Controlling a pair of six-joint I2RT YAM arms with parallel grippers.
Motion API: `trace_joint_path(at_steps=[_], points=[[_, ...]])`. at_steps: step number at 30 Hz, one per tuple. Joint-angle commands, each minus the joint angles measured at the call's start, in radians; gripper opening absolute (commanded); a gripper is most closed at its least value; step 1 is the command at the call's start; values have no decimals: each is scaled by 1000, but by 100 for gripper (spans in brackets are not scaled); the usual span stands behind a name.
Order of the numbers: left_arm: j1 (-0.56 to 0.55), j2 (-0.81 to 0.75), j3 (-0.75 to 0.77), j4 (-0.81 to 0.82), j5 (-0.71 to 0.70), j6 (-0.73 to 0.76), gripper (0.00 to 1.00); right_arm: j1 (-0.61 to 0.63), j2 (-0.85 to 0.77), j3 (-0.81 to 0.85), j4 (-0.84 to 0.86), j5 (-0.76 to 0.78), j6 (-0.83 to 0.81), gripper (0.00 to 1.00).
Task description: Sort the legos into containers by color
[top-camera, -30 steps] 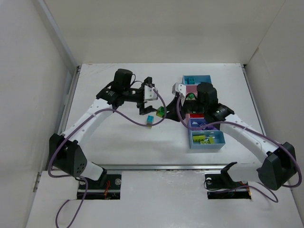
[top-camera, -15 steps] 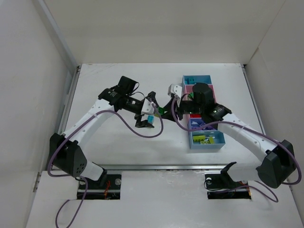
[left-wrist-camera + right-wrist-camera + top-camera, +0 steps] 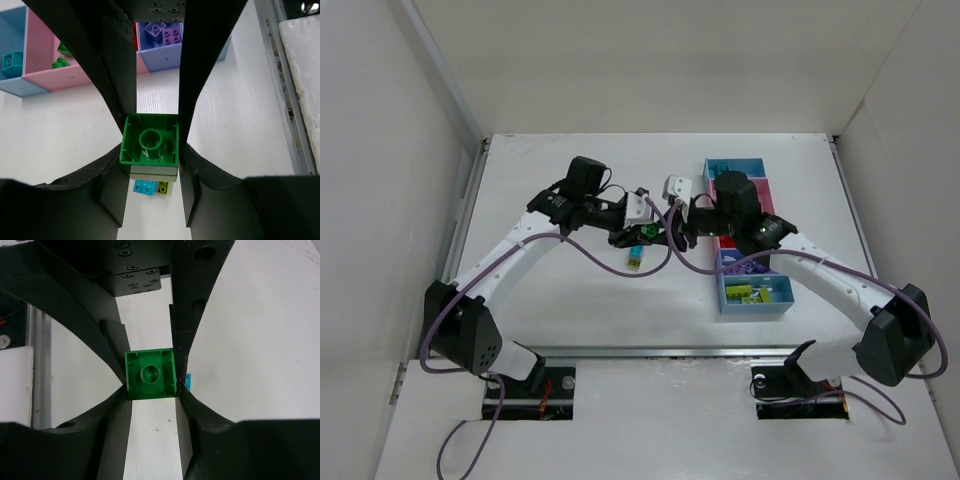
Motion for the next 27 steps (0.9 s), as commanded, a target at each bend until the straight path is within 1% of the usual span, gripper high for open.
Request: trace_joint_path(at_steps=[1, 5, 10, 14, 17, 20, 24, 27], points=[[-8, -55, -33, 38, -55, 29, 0, 4, -20, 47, 55, -6, 25, 0], [-8, -65, -62, 38, -122, 62, 0, -59, -69, 47, 67, -6, 51, 0], [-8, -65, -85, 57, -165, 44, 0, -108, -141, 38, 67, -35, 62, 0], [-8, -65, -106, 102, -243, -13, 0, -119, -192, 9, 67, -35, 62, 0], [-8, -65, -115, 125, -279, -27, 0, -119, -221, -15, 67, -35, 62, 0], [-8, -55, -115, 116, -303, -36, 0, -128, -232, -26, 67, -35, 71, 0], [-8, -35, -115, 116, -377, -59, 0, -137, -253, -35, 67, -35, 80, 0], [-8, -26, -115, 116, -377, -70, 0, -137, -253, -45, 67, -26, 80, 0]])
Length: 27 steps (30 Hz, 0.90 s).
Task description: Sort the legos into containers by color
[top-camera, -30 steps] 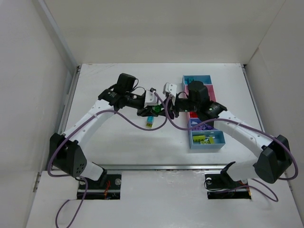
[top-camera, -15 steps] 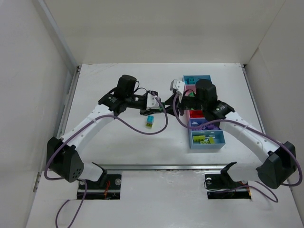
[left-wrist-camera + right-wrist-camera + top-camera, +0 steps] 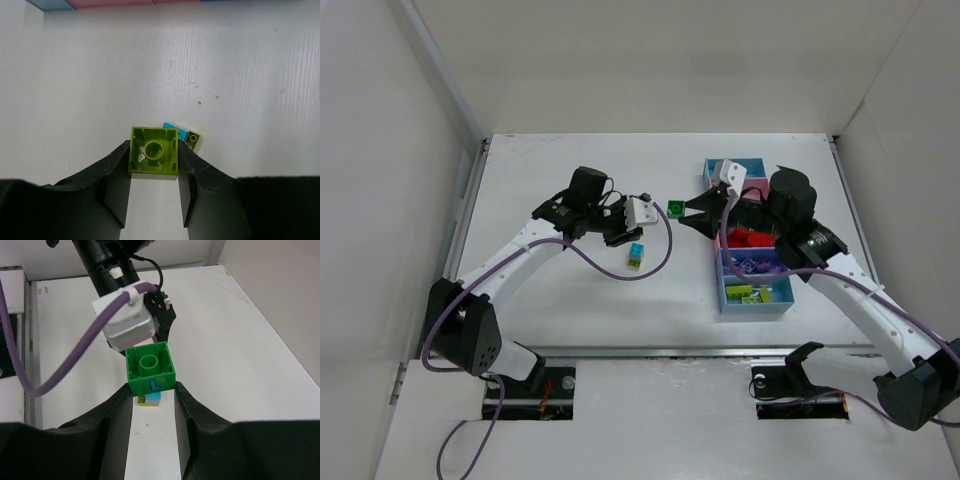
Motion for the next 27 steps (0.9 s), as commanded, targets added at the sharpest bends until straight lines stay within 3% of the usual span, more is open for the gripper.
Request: trace_joint_path(at_steps=[1, 4, 10, 12, 18, 23, 24, 25, 27], points=[[-3, -13, 3, -14, -42, -27, 0, -1, -5, -14, 46, -4, 14, 0], [-3, -13, 3, -14, -53, -36, 0, -32, 17, -40, 46, 56, 43, 0], [-3, -44, -45, 110, -108, -176, 0, -233, 170, -54, 66, 510, 274, 0], [-3, -44, -45, 134, -117, -213, 0, -282, 218, -32, 66, 557, 403, 0], [-3, -34, -13, 147, -97, -234, 0, -316, 410, 133, -32, 656, 448, 1], [-3, 4, 43, 121, -65, -234, 0, -334, 524, 248, -164, 666, 459, 21], [-3, 18, 53, 109, -56, -234, 0, -334, 542, 258, -164, 667, 459, 31], [-3, 30, 67, 108, -47, -234, 0, -334, 542, 268, -178, 667, 468, 53], [-12, 45, 90, 99, -38, -234, 0, -334, 542, 278, -198, 676, 479, 62]])
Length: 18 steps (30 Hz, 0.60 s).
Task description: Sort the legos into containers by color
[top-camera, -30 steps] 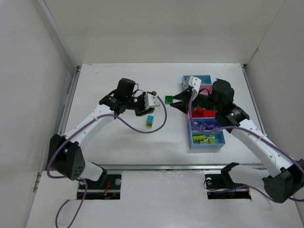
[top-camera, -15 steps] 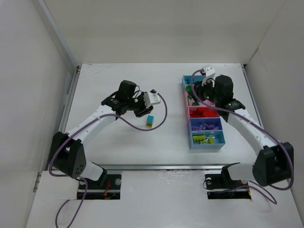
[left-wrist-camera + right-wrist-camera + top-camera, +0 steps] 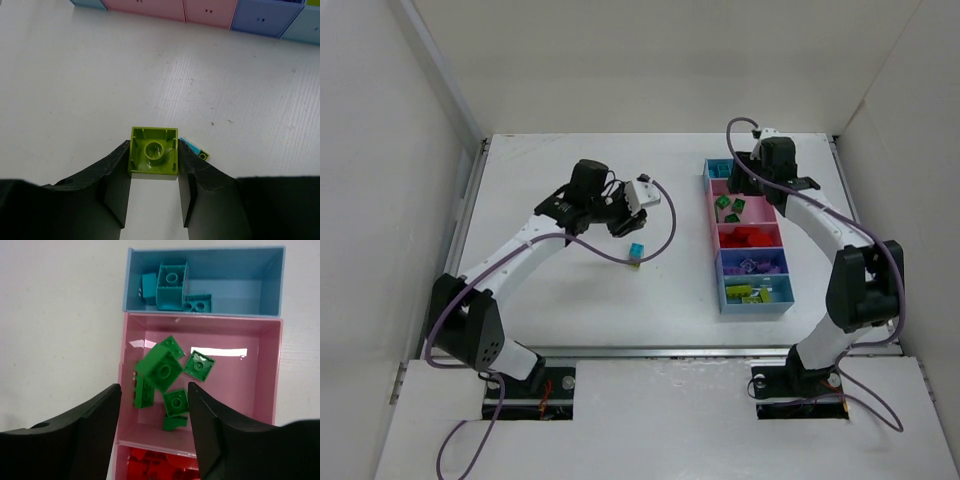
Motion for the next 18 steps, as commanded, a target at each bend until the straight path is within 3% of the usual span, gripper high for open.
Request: trace_joint_path(at_steps=[1, 2, 7, 11, 18], points=[[-11, 31, 77, -18, 49, -17, 0, -8, -1, 56, -74, 44, 33, 62], [-11, 41, 91, -30, 58, -2, 0, -8, -18, 56, -74, 56, 44, 70], [-34, 84, 160, -92, 69, 61, 0, -17, -168, -41, -31, 117, 53, 71], [-43, 84, 218, -148, 121, 102, 0, -17, -295, -94, 55, 78, 51, 71], [-43, -92, 166, -188, 271, 358, 0, -17, -451, -177, 148, -25, -39, 71]])
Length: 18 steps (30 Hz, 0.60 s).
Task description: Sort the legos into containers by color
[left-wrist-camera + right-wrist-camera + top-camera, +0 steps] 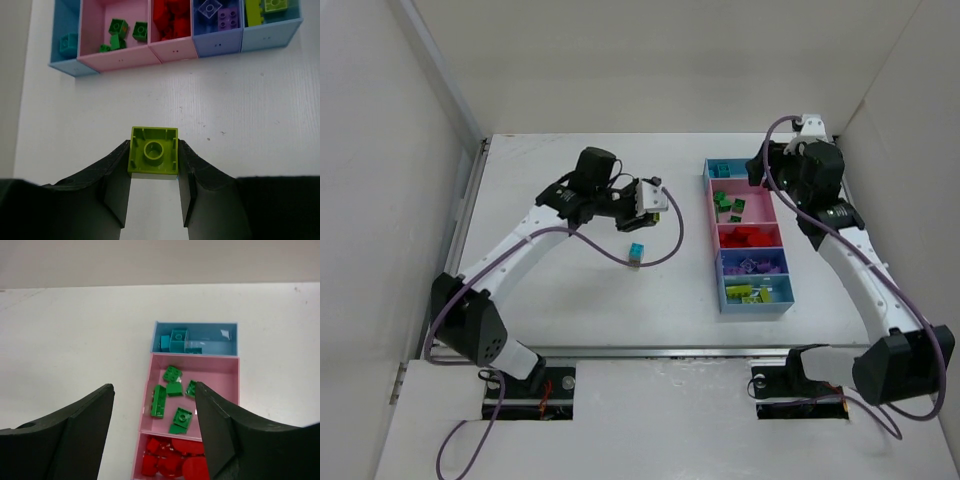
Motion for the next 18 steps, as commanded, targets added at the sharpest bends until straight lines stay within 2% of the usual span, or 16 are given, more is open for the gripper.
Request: trace_joint_path(at_steps=[1, 3, 6, 9, 11, 13, 15, 17, 18], points=[[-3, -163, -24, -36, 136, 192, 0, -5, -66, -73, 114, -50, -51, 71], [-3, -203, -57, -36, 160, 233, 0, -5, -97, -96, 138, -82, -61, 71], [-32, -227, -80, 48, 160, 130, 0, -5, -141, -106, 139, -105, -61, 72], [-88, -172, -80, 144, 141, -35, 0, -5, -190, -133, 139, -127, -61, 72], [-185, -73, -57, 218, 93, -118, 0, -5, -231, -168, 139, -127, -61, 72], [-252, 27, -2, 197, 81, -114, 0, -5, -264, -186, 139, -127, -48, 72], [-331, 194, 107, 149, 72, -85, 0, -5, -322, -221, 139, -113, -23, 73], [-379, 353, 184, 149, 42, -147, 1, -5, -362, -260, 139, -87, -9, 75], [-419, 403, 271, 166, 28, -192, 1, -5, -396, -272, 139, -87, -9, 75]])
